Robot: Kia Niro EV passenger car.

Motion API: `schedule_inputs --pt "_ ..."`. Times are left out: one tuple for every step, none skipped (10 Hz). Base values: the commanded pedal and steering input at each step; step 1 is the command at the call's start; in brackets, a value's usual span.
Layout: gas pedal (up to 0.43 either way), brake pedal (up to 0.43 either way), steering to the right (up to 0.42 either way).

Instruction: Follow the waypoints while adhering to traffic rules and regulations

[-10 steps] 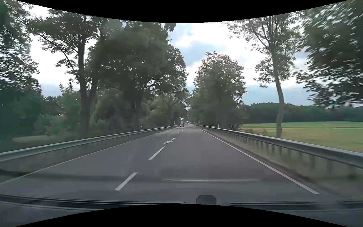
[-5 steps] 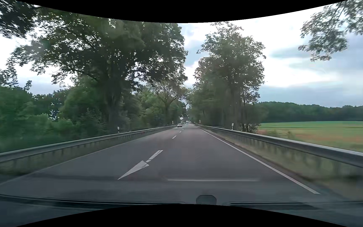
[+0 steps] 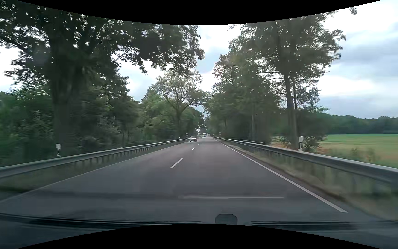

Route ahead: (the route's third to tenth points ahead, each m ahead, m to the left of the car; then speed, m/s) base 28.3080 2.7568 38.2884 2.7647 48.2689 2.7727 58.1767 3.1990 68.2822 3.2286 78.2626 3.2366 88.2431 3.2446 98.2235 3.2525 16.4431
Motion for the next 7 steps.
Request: schedule_inputs --pt "0.157 0.0 -0.002" --pt "0.157 0.0 -0.002" --pt "0.157 0.0 -0.002" --pt "0.157 0.0 -0.002" --pt "0.157 0.0 -0.003" --pt "0.157 0.0 -0.003" --pt "0.157 0.0 -0.003"
